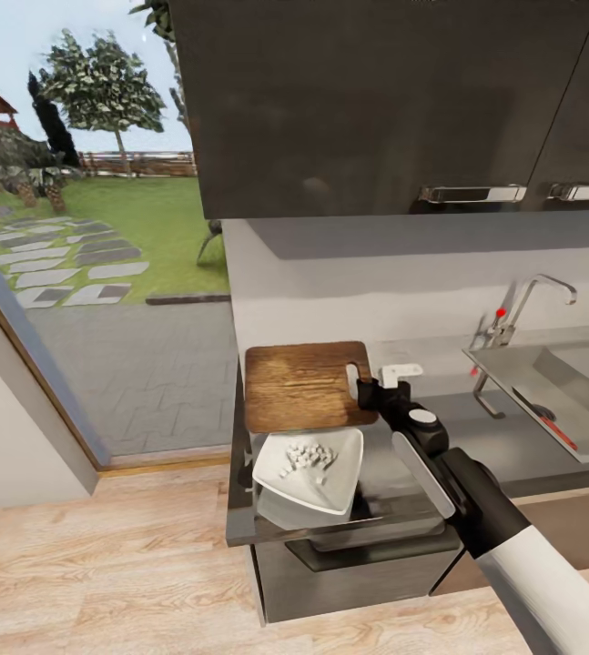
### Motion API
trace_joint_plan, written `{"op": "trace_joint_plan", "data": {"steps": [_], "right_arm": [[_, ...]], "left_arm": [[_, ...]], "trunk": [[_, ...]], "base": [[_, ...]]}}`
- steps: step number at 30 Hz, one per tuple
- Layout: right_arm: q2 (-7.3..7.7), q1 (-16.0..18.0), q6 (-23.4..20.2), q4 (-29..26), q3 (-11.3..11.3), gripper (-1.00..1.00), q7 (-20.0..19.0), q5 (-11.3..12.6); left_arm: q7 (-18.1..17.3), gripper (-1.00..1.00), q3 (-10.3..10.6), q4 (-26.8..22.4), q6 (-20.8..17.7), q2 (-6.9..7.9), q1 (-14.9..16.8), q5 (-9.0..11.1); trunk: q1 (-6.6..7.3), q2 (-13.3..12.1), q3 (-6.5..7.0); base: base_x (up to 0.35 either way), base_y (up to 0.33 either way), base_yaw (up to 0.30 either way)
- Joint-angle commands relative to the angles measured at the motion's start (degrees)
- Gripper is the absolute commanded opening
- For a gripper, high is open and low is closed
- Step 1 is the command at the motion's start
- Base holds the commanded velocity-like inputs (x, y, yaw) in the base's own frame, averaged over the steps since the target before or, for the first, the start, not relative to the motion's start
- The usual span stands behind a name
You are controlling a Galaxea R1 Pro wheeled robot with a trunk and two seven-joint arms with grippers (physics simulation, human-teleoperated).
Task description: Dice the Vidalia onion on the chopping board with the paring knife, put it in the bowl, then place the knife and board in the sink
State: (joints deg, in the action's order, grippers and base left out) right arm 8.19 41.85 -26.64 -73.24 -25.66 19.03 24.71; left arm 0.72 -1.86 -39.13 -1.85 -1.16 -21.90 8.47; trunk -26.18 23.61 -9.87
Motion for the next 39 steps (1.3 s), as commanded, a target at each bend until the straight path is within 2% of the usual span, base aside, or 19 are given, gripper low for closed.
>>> {"op": "trace_joint_plan", "data": {"steps": [1, 7, 33, 39], "right_arm": [[0.07, 0.08, -0.29, -0.29, -0.19, -1.0, 0.59, 0.51], [0.3, 0.08, -0.43, -1.61, -0.18, -1.0, 0.44, 0.77], [0.24, 0.08, -1.31, -1.9, -0.18, -1.0, 0.4, 0.77], [0.24, 0.08, -1.31, -1.9, -0.18, -1.0, 0.4, 0.78]], "left_arm": [[0.08, 1.0, -0.08, -0.15, -0.21, -0.05, -0.01, 0.49], [0.08, 1.0, -0.08, -0.15, -0.21, -0.07, -0.02, 0.47], [0.08, 1.0, -0.08, -0.15, -0.21, -0.07, -0.04, 0.46], [0.08, 1.0, -0.08, -0.15, -0.19, -0.07, -0.03, 0.44]], "trunk": [[-0.04, 0.11, -0.11], [-0.04, 0.11, -0.11], [-0.04, 0.11, -0.11], [-0.04, 0.11, -0.11]], "base": [[0.0, 0.0, 0.0], [0.0, -0.144, 0.0], [0.0, -0.3, 0.001], [0.0, -0.302, 0.117]]}}
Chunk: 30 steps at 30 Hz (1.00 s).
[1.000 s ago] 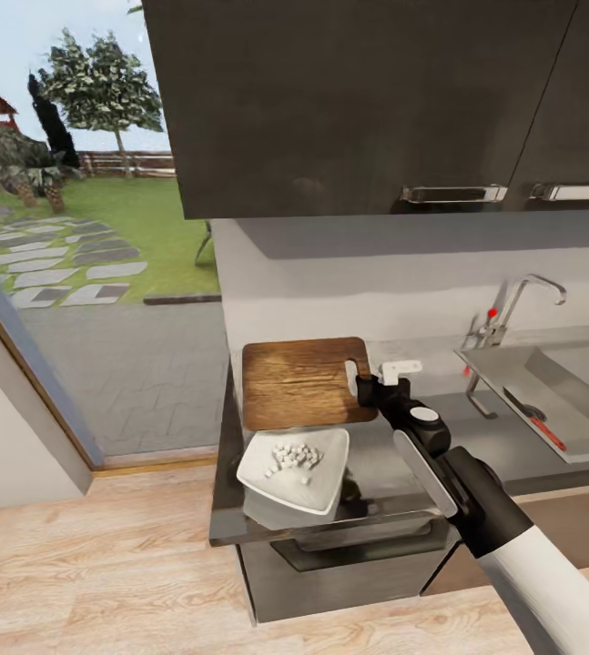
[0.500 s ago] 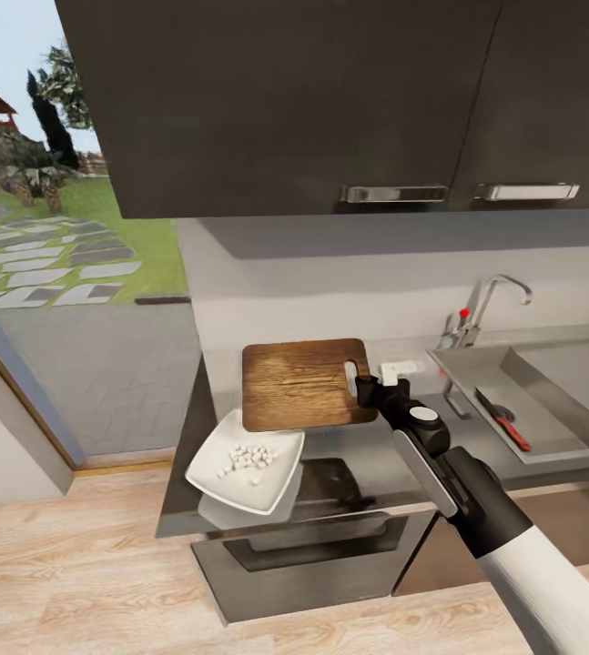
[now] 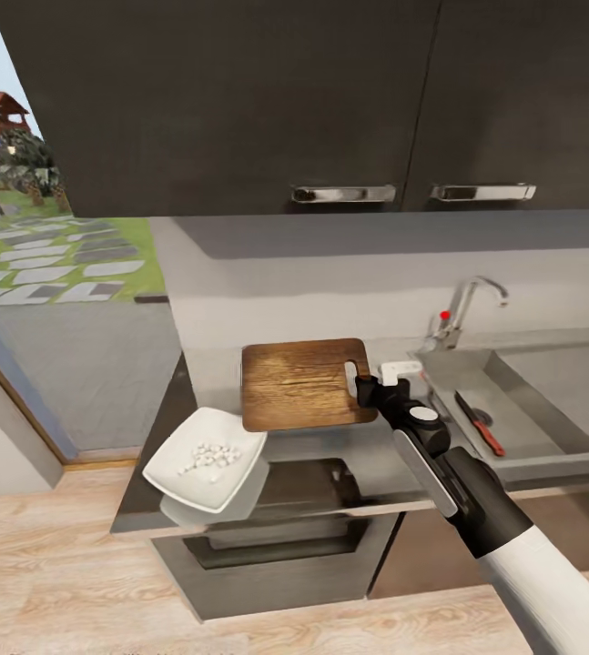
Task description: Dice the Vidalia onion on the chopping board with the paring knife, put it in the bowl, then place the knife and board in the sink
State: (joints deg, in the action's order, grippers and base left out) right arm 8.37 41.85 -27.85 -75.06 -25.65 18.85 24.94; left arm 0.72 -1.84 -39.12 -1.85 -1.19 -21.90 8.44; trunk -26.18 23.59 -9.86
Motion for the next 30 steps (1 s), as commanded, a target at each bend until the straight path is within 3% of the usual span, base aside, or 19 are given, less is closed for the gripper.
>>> {"op": "trace_joint_plan", "data": {"steps": [1, 30], "right_arm": [[0.07, 0.07, -0.1, -0.08, -0.18, -1.0, 0.57, 0.55], [0.04, 0.07, -0.1, -0.06, -0.18, -1.0, 0.64, 0.38]], "left_arm": [[0.07, 1.0, -0.1, -0.17, -0.2, -0.04, -0.03, 0.46], [0.07, 1.0, -0.1, -0.17, -0.18, -0.04, -0.01, 0.45]], "trunk": [[-0.04, 0.13, -0.11], [-0.04, 0.13, -0.11]], "base": [[0.0, -0.302, 0.037], [0.0, -0.302, 0.024]]}}
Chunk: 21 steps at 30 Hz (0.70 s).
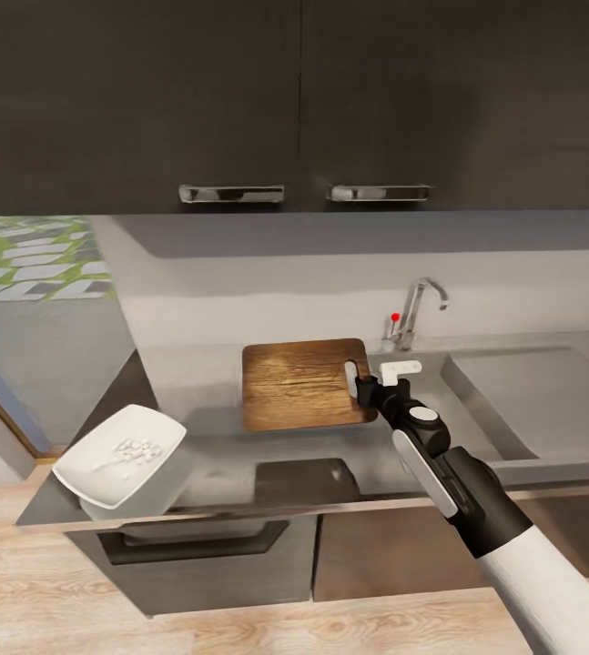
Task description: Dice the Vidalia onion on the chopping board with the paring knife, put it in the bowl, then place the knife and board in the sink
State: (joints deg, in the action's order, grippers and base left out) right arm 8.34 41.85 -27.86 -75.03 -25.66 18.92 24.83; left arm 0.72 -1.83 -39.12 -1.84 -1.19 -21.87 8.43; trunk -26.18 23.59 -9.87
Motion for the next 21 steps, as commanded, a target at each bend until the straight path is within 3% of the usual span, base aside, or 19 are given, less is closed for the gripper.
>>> {"op": "trace_joint_plan", "data": {"steps": [1, 14, 21], "right_arm": [[0.04, 0.08, -0.09, -0.06, -0.18, -1.0, 0.57, 0.48], [-0.08, 0.08, -0.09, 0.12, -0.18, -1.0, 0.59, 0.33], [-0.24, 0.08, -0.09, 3.37, 0.05, -1.0, 0.74, 0.16]], "left_arm": [[0.07, 1.0, -0.1, -0.17, -0.19, -0.04, -0.03, 0.45], [0.07, 1.0, -0.1, -0.17, -0.21, -0.04, -0.06, 0.45], [0.07, 1.0, -0.1, -0.37, -0.22, -0.02, -0.05, 0.47]], "trunk": [[-0.04, 0.13, -0.11], [-0.04, 0.13, -0.11], [-0.04, 0.13, -0.11]], "base": [[0.0, -0.302, 0.0], [0.0, -0.304, 0.0], [0.0, -0.23, 0.0]]}}
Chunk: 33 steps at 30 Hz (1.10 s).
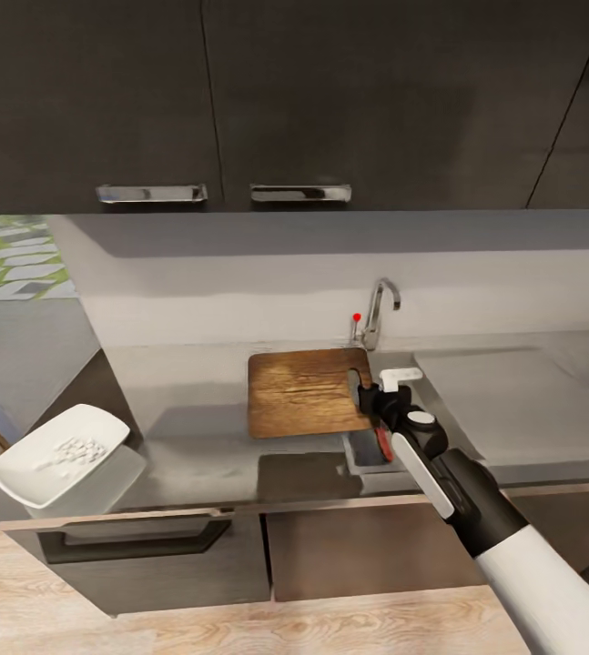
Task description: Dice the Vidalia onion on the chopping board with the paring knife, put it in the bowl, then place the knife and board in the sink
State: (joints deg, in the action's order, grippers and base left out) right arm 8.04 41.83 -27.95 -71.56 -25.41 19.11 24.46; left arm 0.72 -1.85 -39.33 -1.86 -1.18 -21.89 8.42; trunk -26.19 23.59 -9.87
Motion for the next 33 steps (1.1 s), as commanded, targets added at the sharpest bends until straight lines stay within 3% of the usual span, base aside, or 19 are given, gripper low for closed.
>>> {"op": "trace_joint_plan", "data": {"steps": [1, 4, 6, 8, 9, 13, 17, 19, 26, 29, 33], "right_arm": [[0.05, 0.1, 0.0, 0.89, -0.07, -1.0, 0.56, 0.56], [-0.33, 0.1, 0.07, 4.38, 1.99, -1.0, 0.82, 0.59], [-0.9, 0.1, 0.09, 7.12, 8.49, -1.0, 1.88, 0.6], [-3.63, 0.1, 0.09, 9.01, 14.05, -1.0, 4.65, 0.5], [-4.92, 0.1, 0.14, 9.51, 15.37, -1.0, 7.0, 0.46], [-6.34, 0.11, 0.49, 10.24, 16.67, -1.0, 15.49, 0.61], [-6.96, 0.92, 0.61, 15.36, 16.78, -1.0, 18.74, 0.59], [-7.28, 2.83, 0.79, 18.95, 16.79, -1.0, 20.36, 0.62], [-7.39, 8.63, 0.96, 23.88, 16.86, -1.0, 25.44, 0.77], [-7.29, 12.25, 1.24, 27.18, 16.94, -1.0, 26.27, 2.91], [-7.16, 15.41, 4.67, 30.58, 16.9, -1.0, 30.12, 6.29]], "left_arm": [[0.07, 1.0, -0.08, -0.29, -0.21, 0.0, -0.04, 0.47], [0.07, 1.0, -0.08, -0.42, -0.22, 0.03, -0.04, 0.5], [0.07, 1.0, -0.08, -0.31, -0.18, 0.03, -0.03, 0.49], [0.07, 1.0, -0.08, -0.31, -0.2, 0.03, -0.03, 0.51], [0.07, 1.0, -0.08, -0.31, -0.21, 0.03, -0.03, 0.53], [0.07, 1.0, -0.08, -0.31, -0.19, 0.03, 0.0, 0.54], [0.07, 1.0, -0.08, -0.31, -0.17, 0.03, -0.03, 0.53], [0.07, 1.0, -0.08, -0.28, -0.16, 0.03, -0.04, 0.54], [0.07, 1.0, -0.08, -0.1, -0.19, -0.04, -0.02, 0.54], [0.07, 1.0, -0.08, 0.02, -0.21, -0.05, 0.0, 0.54], [0.07, 1.0, -0.08, 0.04, -0.22, -0.05, 0.0, 0.54]], "trunk": [[-0.03, 0.13, -0.1], [-0.03, 0.13, -0.1], [-0.03, 0.13, -0.1], [-0.03, 0.13, -0.1], [-0.03, 0.13, -0.1], [-0.03, 0.13, -0.1], [-0.03, 0.13, -0.1], [-0.03, 0.13, -0.1], [-0.03, 0.13, -0.1], [-0.03, 0.13, -0.1], [-0.03, 0.13, -0.1]], "base": [[0.0, -0.037, 0.0], [0.0, -0.011, 0.0], [0.0, -0.002, 0.0], [0.0, 0.0, 0.0], [0.0, 0.0, 0.0], [0.0, 0.0, 0.0], [0.0, 0.0, 0.0], [0.0, 0.0, 0.0], [0.0, 0.0, 0.0], [0.0, 0.0, 0.0], [0.0, 0.0, 0.0]]}}
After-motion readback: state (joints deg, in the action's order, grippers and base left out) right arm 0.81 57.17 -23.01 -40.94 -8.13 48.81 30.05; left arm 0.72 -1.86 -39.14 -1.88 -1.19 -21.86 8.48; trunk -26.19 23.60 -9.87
